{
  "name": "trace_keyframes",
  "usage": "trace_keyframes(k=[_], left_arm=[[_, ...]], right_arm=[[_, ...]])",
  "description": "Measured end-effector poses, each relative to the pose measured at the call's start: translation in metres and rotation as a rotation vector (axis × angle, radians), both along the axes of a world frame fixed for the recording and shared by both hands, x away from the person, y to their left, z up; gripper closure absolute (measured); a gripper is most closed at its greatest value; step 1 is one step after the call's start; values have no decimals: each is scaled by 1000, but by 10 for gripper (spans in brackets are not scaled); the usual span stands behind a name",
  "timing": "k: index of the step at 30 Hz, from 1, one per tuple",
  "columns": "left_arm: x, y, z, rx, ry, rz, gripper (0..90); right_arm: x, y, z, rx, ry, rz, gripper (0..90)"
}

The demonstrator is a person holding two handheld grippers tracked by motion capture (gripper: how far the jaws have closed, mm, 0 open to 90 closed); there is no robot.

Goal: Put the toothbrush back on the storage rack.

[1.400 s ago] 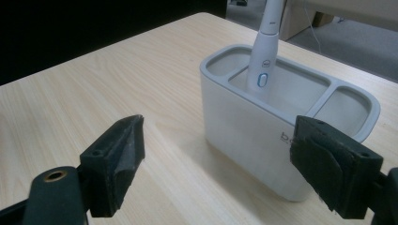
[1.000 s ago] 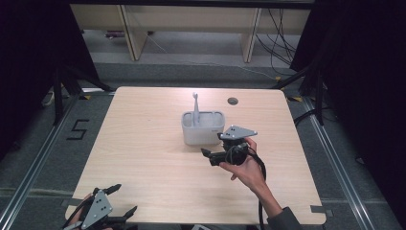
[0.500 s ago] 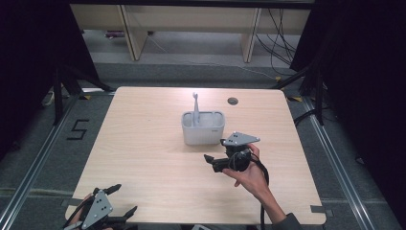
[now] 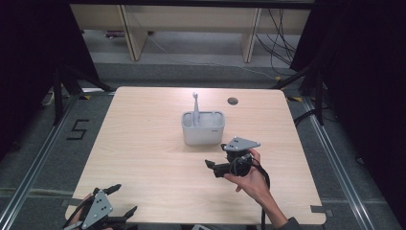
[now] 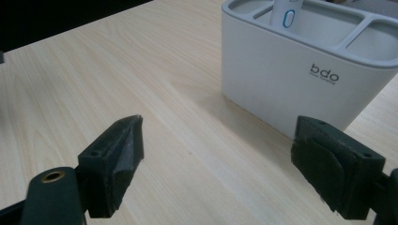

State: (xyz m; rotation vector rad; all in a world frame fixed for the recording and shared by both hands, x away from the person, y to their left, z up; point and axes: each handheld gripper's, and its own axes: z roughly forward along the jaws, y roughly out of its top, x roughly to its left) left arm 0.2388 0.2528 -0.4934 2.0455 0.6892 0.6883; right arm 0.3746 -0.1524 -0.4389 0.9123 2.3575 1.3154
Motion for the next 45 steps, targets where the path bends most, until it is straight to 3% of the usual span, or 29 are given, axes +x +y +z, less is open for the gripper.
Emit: trace_keyframes(k=[14, 16, 20, 23, 25, 28, 30, 32, 33, 35, 36, 37, 38, 39, 42, 43, 45], left_arm=[[0, 0, 0, 1, 1, 1, 149], [0, 0, 0, 0, 0, 1, 149], [-1, 0, 0, -2, 2, 3, 149], [-1, -1, 0, -24, -2, 4, 149], [-1, -1, 0, -16, 1, 6, 149], [-1, -1, -1, -25, -1, 6, 149], [-1, -1, -1, -27, 1, 9, 149], [-1, -2, -1, -29, 1, 10, 149], [-1, -1, 0, -15, 0, 8, 149], [-1, -1, -1, -27, 0, 9, 149], [-1, 0, 0, -4, 2, 3, 149], [-1, 0, 0, -10, 1, 3, 149], [-1, 0, 0, -10, 1, 3, 149], [-1, 0, 0, -5, 2, 3, 149], [-1, 0, 0, -7, 2, 4, 149], [-1, 0, 0, 0, 1, 5, 149], [-1, 0, 0, 0, 1, 4, 149]], right_arm=[[-8, -6, -12, -10, 20, -14, 183], [-11, -7, -14, 5, 42, -36, 184], [-12, -10, -18, -2, 28, -22, 183], [-15, -13, -22, 5, 40, -31, 183], [-18, -14, -23, 15, 53, -44, 183], [-17, -18, -24, -3, 23, -42, 183], [-20, -19, -24, 10, 59, -53, 183], [-19, -21, -27, 8, 36, -30, 183], [-23, -24, -26, 4, 46, -59, 183], [-22, -25, -27, -1, 33, -53, 183], [-22, -25, -29, 12, 50, -43, 183], [-27, -26, -28, 17, 80, -74, 183], [-27, -26, -28, 17, 80, -74, 183], [-24, -29, -29, 3, 37, -50, 183], [-29, -31, -30, 19, 75, -70, 183], [-29, -33, -31, 11, 56, -65, 183], [-31, -34, -31, 18, 65, -76, 183]])
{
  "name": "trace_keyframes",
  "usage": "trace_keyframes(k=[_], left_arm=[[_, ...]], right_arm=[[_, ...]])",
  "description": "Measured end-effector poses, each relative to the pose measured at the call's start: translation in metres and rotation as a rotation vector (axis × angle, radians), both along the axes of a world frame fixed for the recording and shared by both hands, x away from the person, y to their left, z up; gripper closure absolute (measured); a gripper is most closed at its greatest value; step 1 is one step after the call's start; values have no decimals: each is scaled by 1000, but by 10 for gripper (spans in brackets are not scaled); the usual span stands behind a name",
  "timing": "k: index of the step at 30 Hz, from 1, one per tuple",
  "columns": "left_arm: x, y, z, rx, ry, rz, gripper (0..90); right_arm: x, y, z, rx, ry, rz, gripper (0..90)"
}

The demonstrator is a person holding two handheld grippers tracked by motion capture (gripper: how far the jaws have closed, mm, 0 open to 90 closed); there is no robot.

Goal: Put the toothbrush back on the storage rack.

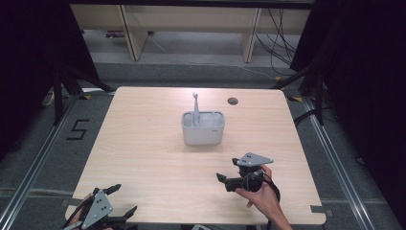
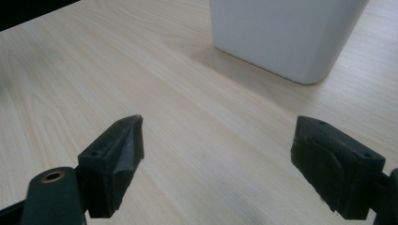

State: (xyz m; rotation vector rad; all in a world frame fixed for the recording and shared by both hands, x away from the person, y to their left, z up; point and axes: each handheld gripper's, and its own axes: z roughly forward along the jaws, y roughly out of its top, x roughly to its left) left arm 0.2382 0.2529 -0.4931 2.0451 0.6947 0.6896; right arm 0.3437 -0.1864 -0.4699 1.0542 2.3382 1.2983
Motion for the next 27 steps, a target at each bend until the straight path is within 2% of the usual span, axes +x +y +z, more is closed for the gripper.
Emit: trace_keyframes(k=[1, 2, 4, 6, 9, 13, 15, 17, 18, 19, 21, 22, 27], left_arm=[[0, 0, 0, 0, 0, 0, 149], [0, -1, 0, -9, -1, 3, 149], [0, -1, -1, -12, -3, 1, 149], [0, -1, -1, -13, -3, -1, 149], [0, -1, -1, -11, -3, -1, 149], [0, -1, -1, -16, -2, 4, 149], [0, -1, -1, -12, -3, -1, 149], [0, -1, -1, -12, -3, -1, 149], [0, -1, -1, -11, -3, -1, 149], [0, -1, -1, -12, -3, -1, 149], [0, -1, -1, -12, -3, -1, 149], [0, -2, -2, -26, -6, 3, 149], [0, -2, -2, -28, -3, 4, 149]], right_arm=[[0, 0, 0, 0, 0, 0, 183], [1, -2, -1, 1, -1, 24, 183], [0, -4, -1, -6, -14, 15, 183], [-4, -5, -3, 6, 21, -2, 183], [-3, -6, -5, 7, 5, 15, 183], [-6, -9, -7, -21, -12, 10, 174], [-9, -8, -8, -17, 20, 1, 167], [-9, -9, -8, -31, 18, 9, 161], [-10, -9, -10, -35, -7, 18, 161], [-10, -9, -10, -35, -7, 18, 161], [-14, -10, -10, -34, 30, 9, 161], [-13, -10, -11, -31, 22, 32, 161], [-17, -14, -12, -53, 17, 18, 161]])
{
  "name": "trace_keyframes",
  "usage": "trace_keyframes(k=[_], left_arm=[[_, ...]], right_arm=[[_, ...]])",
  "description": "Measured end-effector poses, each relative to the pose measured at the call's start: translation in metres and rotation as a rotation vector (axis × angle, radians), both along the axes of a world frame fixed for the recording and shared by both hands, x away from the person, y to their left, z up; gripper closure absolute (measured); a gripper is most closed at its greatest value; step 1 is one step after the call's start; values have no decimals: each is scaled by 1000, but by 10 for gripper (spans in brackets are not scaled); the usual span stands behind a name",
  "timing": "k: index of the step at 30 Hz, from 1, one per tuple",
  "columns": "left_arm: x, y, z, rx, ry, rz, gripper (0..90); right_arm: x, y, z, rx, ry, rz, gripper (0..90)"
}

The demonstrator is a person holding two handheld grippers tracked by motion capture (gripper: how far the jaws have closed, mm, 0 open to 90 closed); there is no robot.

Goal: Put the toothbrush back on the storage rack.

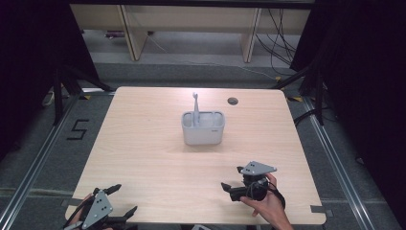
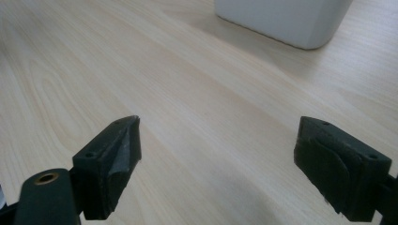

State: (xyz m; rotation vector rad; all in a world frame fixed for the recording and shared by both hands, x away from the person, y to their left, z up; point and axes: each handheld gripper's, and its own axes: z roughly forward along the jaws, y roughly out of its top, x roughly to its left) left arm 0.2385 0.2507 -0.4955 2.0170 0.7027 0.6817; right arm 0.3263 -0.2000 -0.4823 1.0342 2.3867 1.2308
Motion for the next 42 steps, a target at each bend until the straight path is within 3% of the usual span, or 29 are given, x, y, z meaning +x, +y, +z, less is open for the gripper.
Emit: trace_keyframes(k=[1, 2, 3, 8, 11, 12, 15, 24, 26, 27, 29, 34, 40, 42], left_arm=[[0, 0, 1, 8, 7, -5, 149], [0, 0, 1, 5, 5, -5, 149], [0, 0, 1, 6, 5, -5, 149], [0, 0, 0, 1, -2, -2, 149], [0, 0, 1, 8, 6, -3, 149], [0, 0, 1, 20, 6, -5, 149], [0, 0, 0, 11, 1, -2, 149], [1, 2, 2, 48, 5, -10, 149], [1, 2, 2, 60, 6, -12, 149], [0, 1, 1, 28, 5, -9, 149], [0, 1, 1, 26, -1, -6, 149], [0, 1, 1, 27, 1, -6, 149], [0, 1, 1, 38, 7, -11, 149], [0, 1, 1, 47, 6, -10, 149]], right_arm=[[0, -1, -1, 3, -1, 11, 161], [-4, -2, 0, 2, 23, -21, 161], [-3, -4, -1, -7, 1, -7, 161], [-6, -8, -3, -8, 22, -12, 161], [-7, -11, -4, -26, 11, -11, 162], [-8, -11, -4, -22, 27, -14, 162], [-10, -13, -5, -25, 18, -18, 162], [-16, -17, -7, -28, 27, -25, 162], [-16, -17, -7, -25, 27, 0, 162], [-17, -18, -7, -37, 23, -8, 162], [-19, -18, -8, -36, 20, -4, 161], [-22, -18, -9, -46, 35, -5, 162], [-24, -20, -10, -57, 16, 12, 162], [-25, -20, -11, -53, 41, 12, 162]])
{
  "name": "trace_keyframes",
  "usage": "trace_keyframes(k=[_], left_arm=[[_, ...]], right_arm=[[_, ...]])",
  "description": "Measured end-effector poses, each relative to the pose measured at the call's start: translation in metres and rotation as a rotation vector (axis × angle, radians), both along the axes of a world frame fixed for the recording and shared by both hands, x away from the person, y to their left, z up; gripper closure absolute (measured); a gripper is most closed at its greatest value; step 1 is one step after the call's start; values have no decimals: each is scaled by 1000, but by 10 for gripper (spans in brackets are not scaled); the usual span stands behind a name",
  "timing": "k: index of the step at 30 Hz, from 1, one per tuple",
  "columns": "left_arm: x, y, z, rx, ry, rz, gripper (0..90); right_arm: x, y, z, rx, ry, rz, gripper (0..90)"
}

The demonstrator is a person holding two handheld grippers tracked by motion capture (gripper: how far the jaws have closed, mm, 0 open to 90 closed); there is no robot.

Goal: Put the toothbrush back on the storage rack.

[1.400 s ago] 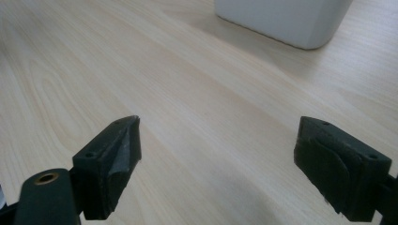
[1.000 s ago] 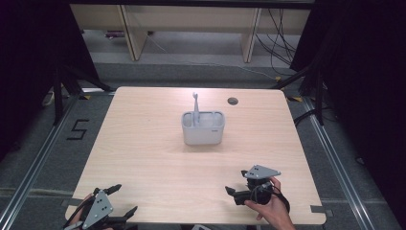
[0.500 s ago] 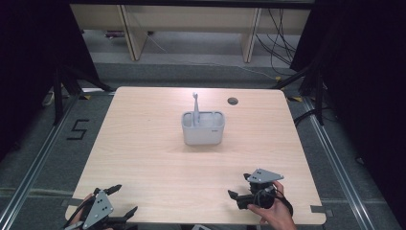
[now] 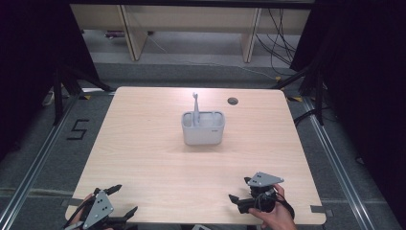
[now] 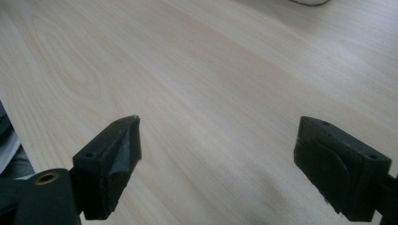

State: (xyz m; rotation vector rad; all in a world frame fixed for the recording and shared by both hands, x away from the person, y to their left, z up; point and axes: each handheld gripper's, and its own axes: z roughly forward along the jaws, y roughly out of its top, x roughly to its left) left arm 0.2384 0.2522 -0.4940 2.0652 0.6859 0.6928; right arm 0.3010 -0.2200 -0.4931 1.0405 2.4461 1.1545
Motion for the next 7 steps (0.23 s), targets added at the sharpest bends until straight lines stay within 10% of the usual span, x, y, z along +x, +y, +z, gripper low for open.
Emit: trace_keyframes(k=[7], left_arm=[[1, 1, 1, 15, -1, -4, 149]], right_arm=[[-2, -1, -2, -4, 12, 0, 162]])
